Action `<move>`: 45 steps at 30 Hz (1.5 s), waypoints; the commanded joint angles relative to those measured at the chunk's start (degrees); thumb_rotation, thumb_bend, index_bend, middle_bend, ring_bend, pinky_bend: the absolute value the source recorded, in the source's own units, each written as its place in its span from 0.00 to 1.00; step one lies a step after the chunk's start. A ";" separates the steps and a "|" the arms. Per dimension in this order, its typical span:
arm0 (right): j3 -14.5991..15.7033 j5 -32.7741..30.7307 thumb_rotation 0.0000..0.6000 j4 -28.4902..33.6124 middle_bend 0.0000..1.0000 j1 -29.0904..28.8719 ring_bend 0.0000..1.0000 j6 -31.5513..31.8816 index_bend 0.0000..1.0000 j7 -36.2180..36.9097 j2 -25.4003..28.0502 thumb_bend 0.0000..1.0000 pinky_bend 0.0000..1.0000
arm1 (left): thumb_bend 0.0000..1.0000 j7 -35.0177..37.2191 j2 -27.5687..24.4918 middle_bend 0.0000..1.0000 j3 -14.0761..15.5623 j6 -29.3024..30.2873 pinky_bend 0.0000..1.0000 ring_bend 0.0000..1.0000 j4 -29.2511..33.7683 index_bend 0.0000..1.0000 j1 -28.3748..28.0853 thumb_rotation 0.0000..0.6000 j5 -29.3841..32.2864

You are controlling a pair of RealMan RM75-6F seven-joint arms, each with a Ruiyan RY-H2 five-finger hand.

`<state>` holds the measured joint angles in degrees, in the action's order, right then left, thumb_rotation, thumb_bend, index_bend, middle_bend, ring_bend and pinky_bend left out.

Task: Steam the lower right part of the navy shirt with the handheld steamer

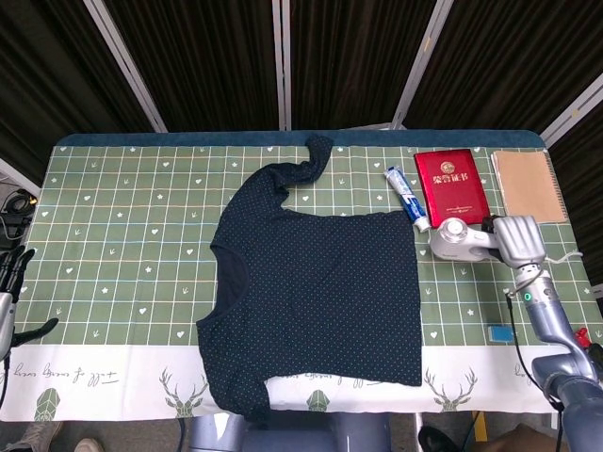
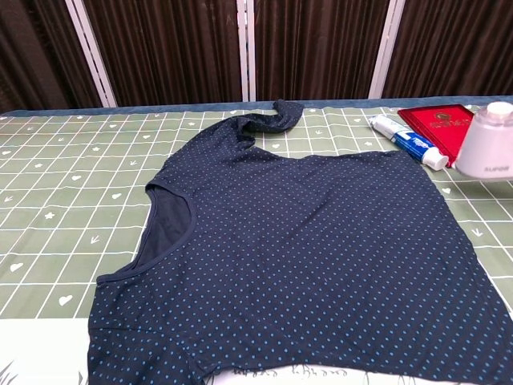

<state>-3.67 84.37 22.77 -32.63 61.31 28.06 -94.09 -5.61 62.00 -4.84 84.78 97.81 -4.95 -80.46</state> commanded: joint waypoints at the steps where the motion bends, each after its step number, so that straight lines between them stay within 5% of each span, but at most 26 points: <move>1: 1.36 3.76 1.00 4.71 0.66 0.98 0.67 8.78 0.85 5.54 4.36 0.84 0.94 | 0.00 0.43 -0.23 0.00 0.07 0.11 0.00 0.00 0.16 0.00 0.04 1.00 -0.25; 10: 3.22 11.99 1.00 20.57 0.66 -2.11 0.68 20.02 0.84 1.18 9.81 0.83 0.94 | 0.00 1.40 -0.73 0.00 0.19 0.05 0.00 0.00 0.40 0.00 0.06 1.00 -0.59; 23: 8.89 22.36 1.00 34.47 0.65 -9.52 0.68 15.54 0.84 0.77 8.63 0.83 0.94 | 0.00 1.31 -0.50 0.00 -0.06 -0.87 0.00 0.00 -0.31 0.00 -0.18 1.00 0.90; 33: 10.32 26.79 1.00 32.83 0.65 -13.82 0.68 11.53 0.84 -4.68 0.23 0.83 0.94 | 0.00 0.72 0.04 0.00 -0.34 -2.07 0.00 0.00 -1.25 0.00 -0.68 1.00 2.38; 45: 10.92 27.23 1.00 26.60 0.65 -16.36 0.68 11.48 0.84 -2.03 -5.58 0.83 0.94 | 0.00 0.42 0.37 0.00 -0.62 -2.28 0.00 0.00 -1.76 0.00 -0.79 1.00 3.34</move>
<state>7.00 111.62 50.23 -48.86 72.56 25.32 -99.04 -5.20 62.37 -5.44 82.48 96.07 -5.75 -77.13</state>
